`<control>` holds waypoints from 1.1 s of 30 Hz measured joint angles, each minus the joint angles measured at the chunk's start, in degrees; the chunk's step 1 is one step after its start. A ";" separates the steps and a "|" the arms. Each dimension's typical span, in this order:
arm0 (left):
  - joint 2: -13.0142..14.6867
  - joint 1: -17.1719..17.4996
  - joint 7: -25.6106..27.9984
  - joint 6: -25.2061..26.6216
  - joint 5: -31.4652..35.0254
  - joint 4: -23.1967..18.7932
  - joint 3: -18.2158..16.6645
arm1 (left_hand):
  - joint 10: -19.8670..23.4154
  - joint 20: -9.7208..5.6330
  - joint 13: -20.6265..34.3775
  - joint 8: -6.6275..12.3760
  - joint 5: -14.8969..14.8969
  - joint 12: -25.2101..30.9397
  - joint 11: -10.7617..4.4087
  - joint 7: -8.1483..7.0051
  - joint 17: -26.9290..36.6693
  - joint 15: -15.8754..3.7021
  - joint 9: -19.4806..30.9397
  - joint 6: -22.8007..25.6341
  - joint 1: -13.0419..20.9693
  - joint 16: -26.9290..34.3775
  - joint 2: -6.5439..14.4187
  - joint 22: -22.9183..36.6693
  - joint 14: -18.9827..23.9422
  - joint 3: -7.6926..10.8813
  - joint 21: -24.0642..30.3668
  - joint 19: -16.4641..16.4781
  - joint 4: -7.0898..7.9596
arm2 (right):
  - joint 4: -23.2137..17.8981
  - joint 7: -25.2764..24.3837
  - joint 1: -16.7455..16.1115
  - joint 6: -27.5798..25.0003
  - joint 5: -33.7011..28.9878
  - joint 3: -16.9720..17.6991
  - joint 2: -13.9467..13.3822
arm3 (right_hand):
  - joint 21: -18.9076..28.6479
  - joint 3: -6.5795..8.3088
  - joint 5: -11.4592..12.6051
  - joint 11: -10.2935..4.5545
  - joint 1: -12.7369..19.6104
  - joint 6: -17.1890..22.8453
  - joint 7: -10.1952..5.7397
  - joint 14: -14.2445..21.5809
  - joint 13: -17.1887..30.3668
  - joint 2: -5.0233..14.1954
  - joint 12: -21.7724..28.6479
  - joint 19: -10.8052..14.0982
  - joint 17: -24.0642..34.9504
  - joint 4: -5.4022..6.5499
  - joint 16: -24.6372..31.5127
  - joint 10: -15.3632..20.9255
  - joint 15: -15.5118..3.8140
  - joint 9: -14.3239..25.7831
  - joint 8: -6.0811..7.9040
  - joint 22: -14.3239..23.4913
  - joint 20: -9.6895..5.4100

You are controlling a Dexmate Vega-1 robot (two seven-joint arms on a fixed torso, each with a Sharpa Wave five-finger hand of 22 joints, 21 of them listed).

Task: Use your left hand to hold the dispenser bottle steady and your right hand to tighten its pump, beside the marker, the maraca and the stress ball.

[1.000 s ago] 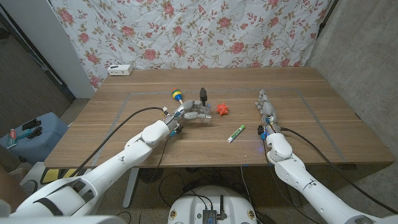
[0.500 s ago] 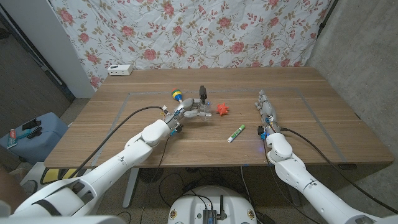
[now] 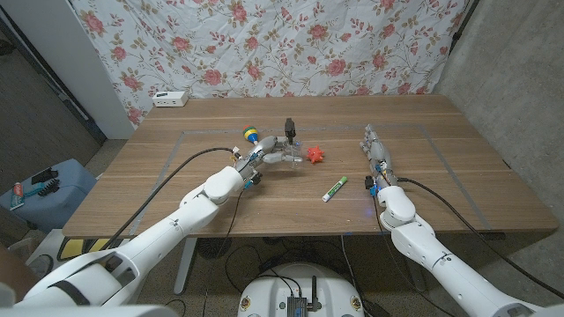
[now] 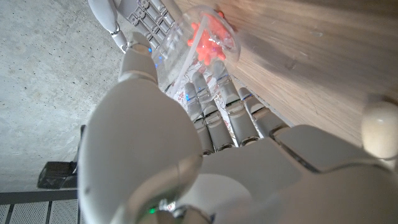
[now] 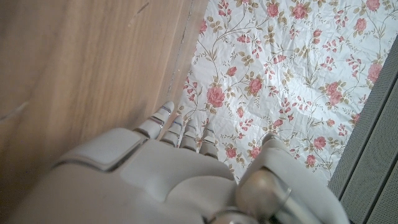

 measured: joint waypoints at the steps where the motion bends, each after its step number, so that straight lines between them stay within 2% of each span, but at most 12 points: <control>1: -0.02 -0.06 0.11 0.61 0.13 -0.39 0.07 | 0.00 0.00 0.01 0.00 0.00 0.12 0.00 0.00 0.00 0.00 0.00 0.00 0.00 0.00 0.00 0.00 0.00 0.00 -0.03 0.00 0.00 | -0.39 0.05 -0.02 -0.19 -0.07 -0.03 -0.21 | 0.00 0.00 0.00 0.00 0.00 0.00 0.00 0.00 0.00 0.00 0.00 0.00 0.00 0.00 0.00 0.00 0.00 0.00 0.00 0.00 0.00; 6: -0.09 -0.31 0.30 1.79 0.34 -1.79 0.41 | 0.00 0.00 0.03 0.13 0.00 0.25 0.00 0.00 -0.14 0.00 0.00 0.00 0.00 -0.01 0.00 0.00 0.00 0.19 -0.23 0.00 -0.19 | -1.08 0.16 -0.04 -1.14 -0.47 -0.07 -0.64 | 0.00 0.00 0.00 0.21 0.00 0.00 0.00 0.00 0.00 0.00 0.26 0.07 0.00 0.00 0.00 0.21 0.00 0.00 0.00 0.00 0.07; 16: -0.27 -0.95 1.59 6.61 1.68 -4.74 1.06 | -0.01 0.00 0.35 0.23 0.00 0.25 -0.01 0.00 -0.29 0.10 0.26 0.00 0.00 -0.67 0.00 0.00 0.67 0.23 -0.23 0.00 -0.23 | -4.32 0.16 -0.02 -3.72 -2.00 -0.24 -3.20 | 0.00 0.00 0.27 0.52 0.00 0.41 -0.42 0.00 0.00 0.00 0.41 0.43 0.00 0.00 0.00 0.52 0.00 0.00 0.00 0.00 -0.01; 26: -0.45 -1.21 2.19 8.07 2.15 -7.62 1.56 | 0.43 0.00 0.35 0.65 0.00 0.40 0.43 0.21 -0.22 0.10 0.26 0.21 0.00 -0.68 0.00 0.00 0.69 0.49 -0.23 0.00 -0.49 | -4.99 0.17 0.34 -5.89 -3.53 -0.27 -3.85 | 0.00 0.00 0.27 0.20 0.00 0.41 -0.41 0.00 0.00 0.00 0.41 0.43 0.00 0.00 0.00 0.83 0.00 0.00 0.00 0.00 -0.01; 27: -0.45 -1.21 3.33 10.53 2.96 -7.92 1.61 | 0.43 0.00 0.35 0.66 0.00 0.44 0.43 0.21 -0.22 0.10 0.26 0.21 0.00 -0.68 0.00 0.00 0.70 0.49 -0.23 -0.01 -0.49 | -5.87 0.16 0.96 -6.13 -3.71 -0.48 -4.88 | 0.00 0.00 0.27 0.20 0.00 0.41 -0.41 0.00 0.00 0.00 0.41 0.43 0.00 0.00 0.00 0.83 0.00 0.00 0.00 0.00 -0.01; 33: -0.50 -1.21 4.67 13.07 3.88 -9.63 1.93 | 0.42 0.00 0.35 0.66 0.00 0.46 0.43 0.21 -0.42 0.10 0.25 0.21 0.00 -1.07 0.00 0.00 0.70 0.65 -0.45 0.00 -0.65 | -7.12 -0.04 1.51 -7.54 -5.05 -0.70 -6.04 | 0.45 0.18 0.27 0.20 0.00 0.62 -0.62 0.00 0.00 0.00 0.41 0.47 0.00 -0.17 0.00 0.83 0.00 0.00 0.00 0.00 -0.02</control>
